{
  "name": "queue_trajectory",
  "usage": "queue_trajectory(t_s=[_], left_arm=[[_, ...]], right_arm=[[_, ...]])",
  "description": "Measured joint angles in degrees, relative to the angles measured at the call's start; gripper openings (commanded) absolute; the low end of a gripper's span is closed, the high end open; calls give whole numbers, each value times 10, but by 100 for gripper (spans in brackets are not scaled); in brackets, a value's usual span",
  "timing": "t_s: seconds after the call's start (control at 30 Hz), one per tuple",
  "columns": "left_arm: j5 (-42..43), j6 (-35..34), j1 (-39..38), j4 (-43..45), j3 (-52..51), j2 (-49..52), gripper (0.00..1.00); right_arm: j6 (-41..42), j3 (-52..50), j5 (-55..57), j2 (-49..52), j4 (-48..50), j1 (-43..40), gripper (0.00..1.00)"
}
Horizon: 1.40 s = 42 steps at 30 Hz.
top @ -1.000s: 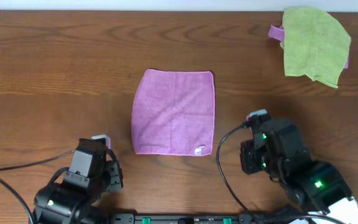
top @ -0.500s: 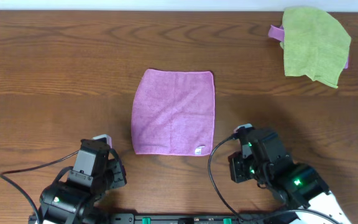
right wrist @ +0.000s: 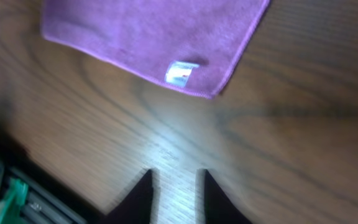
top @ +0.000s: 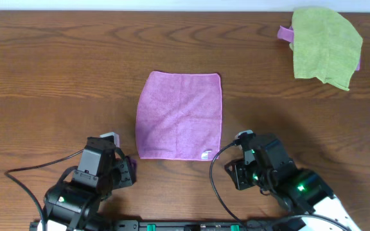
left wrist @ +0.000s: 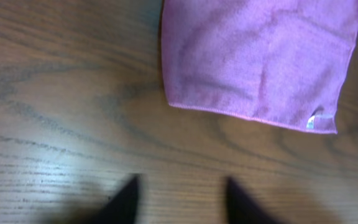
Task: Fold the cloth
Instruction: 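Move both grippers to the cloth's bottom corners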
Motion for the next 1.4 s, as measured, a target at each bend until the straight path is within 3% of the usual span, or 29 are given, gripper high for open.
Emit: queue_trajectory(t_s=[0.03, 0.07, 0.2, 0.43, 0.57, 0.7, 1.0, 1.4], left_arm=[[5, 2, 0, -6, 9, 0, 98], [9, 5, 0, -13, 21, 1, 96], [13, 17, 0, -41, 77, -1, 96], [-30, 21, -44, -86, 104, -91, 95], [-56, 14, -74, -88, 96, -151, 96], [-70, -13, -96, -45, 10, -188, 95], [-98, -12, -99, 87, -105, -154, 95], [-59, -17, -99, 187, -113, 75, 95]], right_arm=[[1, 8, 1, -6, -7, 0, 57], [-1, 22, 2, -16, -20, 0, 66], [9, 61, 32, -72, -81, 7, 74], [57, 69, 115, -258, -179, 57, 78], [87, 53, 136, -342, -170, 71, 79], [111, -29, 142, -373, -125, 71, 80], [115, -161, 147, -343, 30, 71, 98], [136, -168, 89, -50, 204, 71, 99]])
